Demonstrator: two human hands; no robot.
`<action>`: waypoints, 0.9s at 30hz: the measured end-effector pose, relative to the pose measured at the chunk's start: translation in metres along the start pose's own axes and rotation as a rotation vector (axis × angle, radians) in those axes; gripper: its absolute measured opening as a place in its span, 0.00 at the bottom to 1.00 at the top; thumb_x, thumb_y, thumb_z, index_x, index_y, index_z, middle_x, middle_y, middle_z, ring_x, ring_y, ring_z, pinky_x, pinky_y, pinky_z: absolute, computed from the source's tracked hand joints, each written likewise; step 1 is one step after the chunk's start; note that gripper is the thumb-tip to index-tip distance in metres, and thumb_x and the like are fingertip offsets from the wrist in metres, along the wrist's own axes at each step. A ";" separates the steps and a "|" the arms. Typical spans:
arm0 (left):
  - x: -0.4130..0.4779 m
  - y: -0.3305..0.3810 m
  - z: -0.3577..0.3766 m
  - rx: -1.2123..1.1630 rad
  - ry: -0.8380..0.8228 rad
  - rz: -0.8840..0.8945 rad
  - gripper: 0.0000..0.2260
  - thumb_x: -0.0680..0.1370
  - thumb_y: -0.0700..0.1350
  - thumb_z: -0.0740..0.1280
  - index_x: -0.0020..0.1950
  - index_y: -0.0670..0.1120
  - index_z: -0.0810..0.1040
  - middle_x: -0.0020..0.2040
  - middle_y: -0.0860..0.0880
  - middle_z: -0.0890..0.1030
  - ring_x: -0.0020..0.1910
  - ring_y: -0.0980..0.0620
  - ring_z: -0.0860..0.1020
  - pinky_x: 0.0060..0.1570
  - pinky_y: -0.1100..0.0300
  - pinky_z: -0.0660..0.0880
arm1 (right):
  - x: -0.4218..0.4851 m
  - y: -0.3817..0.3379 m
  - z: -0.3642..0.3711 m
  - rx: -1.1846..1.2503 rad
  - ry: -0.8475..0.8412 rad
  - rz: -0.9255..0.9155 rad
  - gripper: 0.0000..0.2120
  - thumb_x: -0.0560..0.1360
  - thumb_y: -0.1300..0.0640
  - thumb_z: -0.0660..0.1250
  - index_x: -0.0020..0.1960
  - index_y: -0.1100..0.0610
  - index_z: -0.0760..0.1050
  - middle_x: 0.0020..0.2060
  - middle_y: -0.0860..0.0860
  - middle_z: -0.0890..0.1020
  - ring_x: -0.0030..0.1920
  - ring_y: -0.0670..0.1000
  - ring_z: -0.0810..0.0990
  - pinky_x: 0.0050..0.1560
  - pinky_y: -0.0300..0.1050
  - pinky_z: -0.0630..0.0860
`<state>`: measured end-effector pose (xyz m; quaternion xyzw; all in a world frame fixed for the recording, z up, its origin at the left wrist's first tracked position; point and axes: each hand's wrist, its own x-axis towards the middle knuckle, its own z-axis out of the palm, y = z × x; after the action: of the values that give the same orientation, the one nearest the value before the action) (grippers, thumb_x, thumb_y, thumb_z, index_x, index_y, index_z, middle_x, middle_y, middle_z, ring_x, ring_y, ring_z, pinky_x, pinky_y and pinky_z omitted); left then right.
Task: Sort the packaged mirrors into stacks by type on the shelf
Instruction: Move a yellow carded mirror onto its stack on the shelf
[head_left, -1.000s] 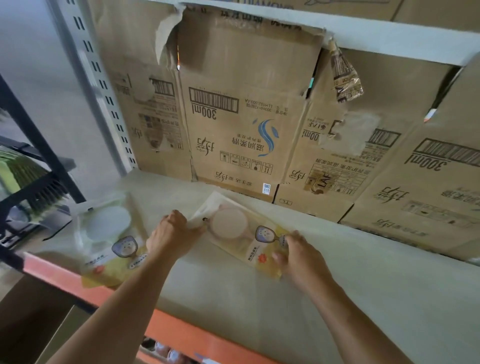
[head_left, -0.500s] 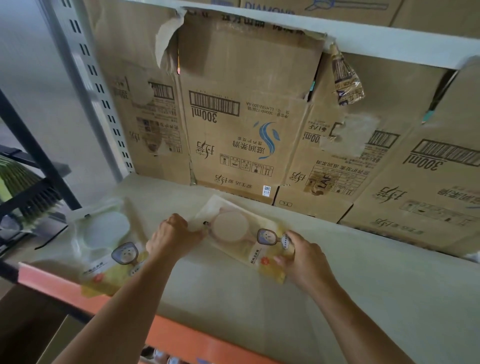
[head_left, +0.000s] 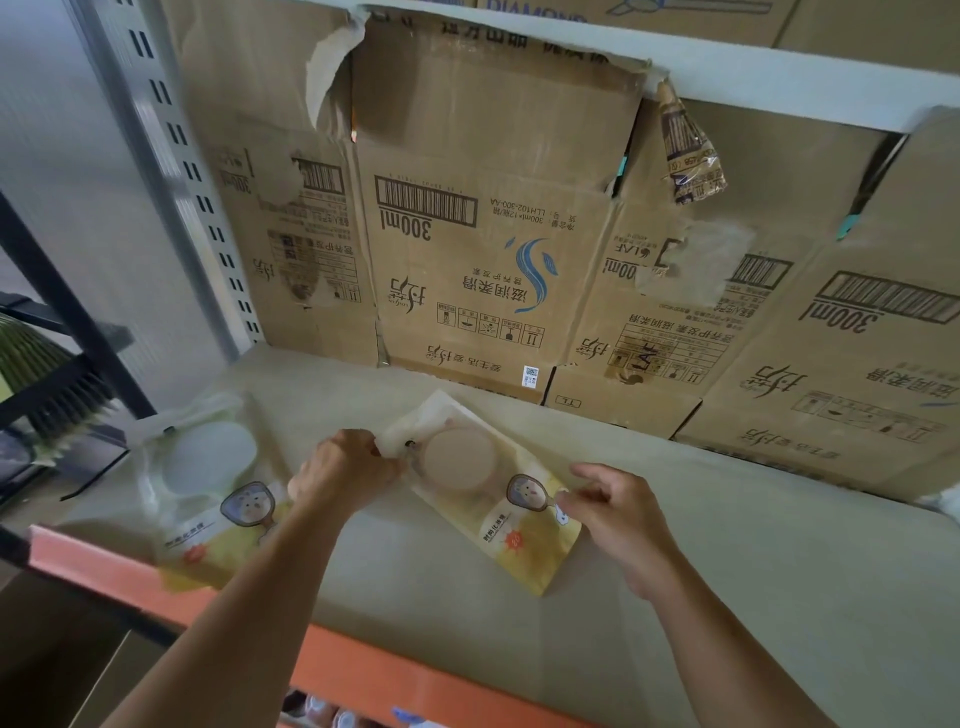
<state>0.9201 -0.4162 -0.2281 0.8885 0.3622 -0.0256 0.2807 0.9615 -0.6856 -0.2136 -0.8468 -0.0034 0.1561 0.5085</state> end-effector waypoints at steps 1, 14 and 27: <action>0.000 0.000 0.000 0.007 0.010 0.005 0.12 0.69 0.59 0.68 0.36 0.51 0.74 0.37 0.51 0.77 0.42 0.46 0.77 0.39 0.59 0.70 | 0.000 -0.001 -0.001 -0.010 -0.025 0.004 0.18 0.70 0.58 0.72 0.59 0.50 0.77 0.34 0.47 0.78 0.39 0.46 0.79 0.42 0.38 0.71; -0.004 -0.004 0.002 0.072 0.153 0.060 0.15 0.78 0.53 0.54 0.39 0.47 0.75 0.34 0.49 0.73 0.33 0.47 0.72 0.37 0.58 0.68 | -0.002 0.008 0.000 -0.121 -0.037 -0.062 0.07 0.73 0.56 0.69 0.39 0.58 0.77 0.29 0.47 0.75 0.31 0.45 0.70 0.34 0.40 0.66; -0.009 0.013 0.005 -0.464 0.026 0.114 0.11 0.76 0.47 0.65 0.37 0.42 0.80 0.34 0.41 0.78 0.31 0.46 0.71 0.30 0.60 0.64 | -0.043 0.016 -0.019 -0.022 0.092 -0.101 0.08 0.72 0.57 0.70 0.35 0.58 0.77 0.32 0.54 0.82 0.36 0.56 0.81 0.41 0.56 0.77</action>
<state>0.9226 -0.4319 -0.2239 0.8194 0.3110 0.0857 0.4738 0.9227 -0.7165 -0.2081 -0.8574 -0.0247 0.0909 0.5059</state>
